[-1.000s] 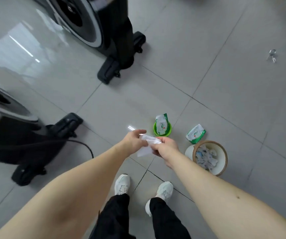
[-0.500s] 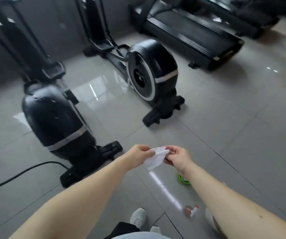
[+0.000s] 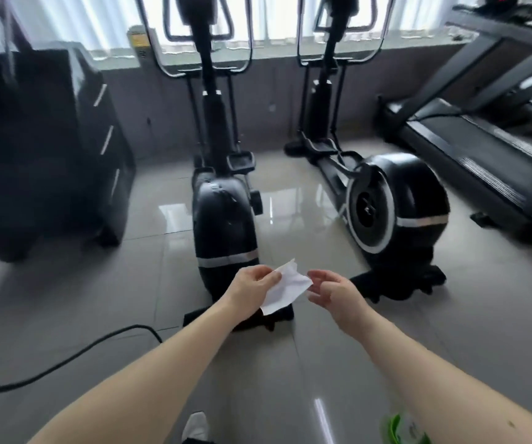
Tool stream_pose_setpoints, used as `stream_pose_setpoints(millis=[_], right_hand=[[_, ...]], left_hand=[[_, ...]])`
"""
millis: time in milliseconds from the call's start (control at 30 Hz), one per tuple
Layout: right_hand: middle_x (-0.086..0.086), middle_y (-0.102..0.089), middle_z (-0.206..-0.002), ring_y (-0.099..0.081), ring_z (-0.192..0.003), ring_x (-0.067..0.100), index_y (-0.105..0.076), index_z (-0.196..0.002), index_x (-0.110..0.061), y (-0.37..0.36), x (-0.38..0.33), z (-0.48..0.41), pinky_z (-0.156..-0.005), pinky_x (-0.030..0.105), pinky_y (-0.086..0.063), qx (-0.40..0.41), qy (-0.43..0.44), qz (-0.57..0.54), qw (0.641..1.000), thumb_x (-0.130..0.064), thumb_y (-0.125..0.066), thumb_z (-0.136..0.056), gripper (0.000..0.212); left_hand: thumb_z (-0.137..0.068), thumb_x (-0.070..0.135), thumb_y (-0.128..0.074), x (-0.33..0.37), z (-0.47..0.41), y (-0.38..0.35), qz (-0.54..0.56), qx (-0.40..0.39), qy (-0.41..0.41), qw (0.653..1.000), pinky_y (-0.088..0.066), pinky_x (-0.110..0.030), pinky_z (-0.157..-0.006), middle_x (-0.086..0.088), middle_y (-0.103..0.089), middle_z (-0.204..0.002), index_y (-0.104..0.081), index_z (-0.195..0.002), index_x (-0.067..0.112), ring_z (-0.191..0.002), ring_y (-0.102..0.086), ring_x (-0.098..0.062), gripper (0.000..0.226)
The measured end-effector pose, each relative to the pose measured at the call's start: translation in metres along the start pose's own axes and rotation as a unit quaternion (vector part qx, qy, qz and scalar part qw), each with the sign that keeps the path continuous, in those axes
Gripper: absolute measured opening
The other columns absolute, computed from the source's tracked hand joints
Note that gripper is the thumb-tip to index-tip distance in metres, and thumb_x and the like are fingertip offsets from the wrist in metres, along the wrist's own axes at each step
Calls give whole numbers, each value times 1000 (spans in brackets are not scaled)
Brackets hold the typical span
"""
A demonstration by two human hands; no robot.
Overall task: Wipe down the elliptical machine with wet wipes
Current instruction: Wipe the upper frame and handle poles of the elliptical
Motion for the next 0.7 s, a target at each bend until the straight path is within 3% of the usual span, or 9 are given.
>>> stream_pose_setpoints(millis=[67, 167, 233, 300, 467, 600, 700], right_hand=[[5, -72, -121, -68, -107, 22, -60, -126, -11, -51, -12, -9, -92, 31, -53, -81, 0, 20, 997, -6, -68, -73, 53], [13, -74, -118, -71, -111, 30, -64, -126, -10, -129, -17, -22, -103, 41, -54, -153, 17, 98, 983, -13, -81, -83, 47], [21, -74, -115, -73, -105, 34, -67, -120, 0, -181, -16, -34, -94, 39, -59, -157, 24, 99, 982, -5, -80, -85, 38], [22, -73, -112, -74, -98, 32, -66, -115, 5, -234, -13, -48, -84, 34, -61, -152, 5, 57, 987, 0, -72, -91, 25], [16, -70, -97, -71, -87, 26, -66, -96, -4, -373, -10, -86, -85, 37, -60, -172, -17, 17, 985, 0, -66, -95, 4], [18, -70, -100, -71, -84, 28, -64, -102, 0, -471, -10, -115, -81, 43, -62, -156, -1, 62, 986, -7, -69, -96, 10], [19, -74, -112, -75, -93, 31, -63, -120, 2, -532, -4, -138, -77, 44, -62, -139, -10, 95, 986, -14, -74, -93, 34]], left_hand=[[-99, 26, -66, 1, 7, 37, 26, 16, -13, 999, -45, -24, -66, 4, -68, -75, -77, -91, 8, -67, -58, -9, 22], [-98, 23, -69, -9, 12, 100, 73, 44, -16, 996, -50, -23, -67, 5, -73, -77, -79, -86, 16, -70, -64, -8, 17], [-93, 27, -73, -22, 11, 151, 111, 78, -15, 991, -53, -30, -70, 0, -75, -80, -79, -81, 22, -73, -66, -15, 15], [-93, 19, -73, -37, 10, 209, 147, 123, -14, 981, -53, -26, -66, -1, -74, -78, -78, -84, 14, -70, -66, -15, 12], [-95, 12, -69, -74, 8, 347, 194, 173, -8, 966, -53, -22, -64, -2, -74, -77, -76, -91, 5, -68, -65, -13, 10], [-95, 15, -70, -95, 6, 440, 214, 169, -3, 962, -55, -32, -78, -6, -77, -86, -77, -95, 8, -79, -68, -19, 10], [-92, 6, -72, -104, 6, 498, 201, 182, -15, 962, -56, -23, -72, -1, -76, -83, -75, -93, 8, -74, -69, -12, 4]])
Point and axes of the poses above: each hand's wrist, its own z-axis away from the middle knuckle, its own y-axis out of the back of the hand, x = y × z, the point moved 6 cm from there along -z, towards the middle knuckle
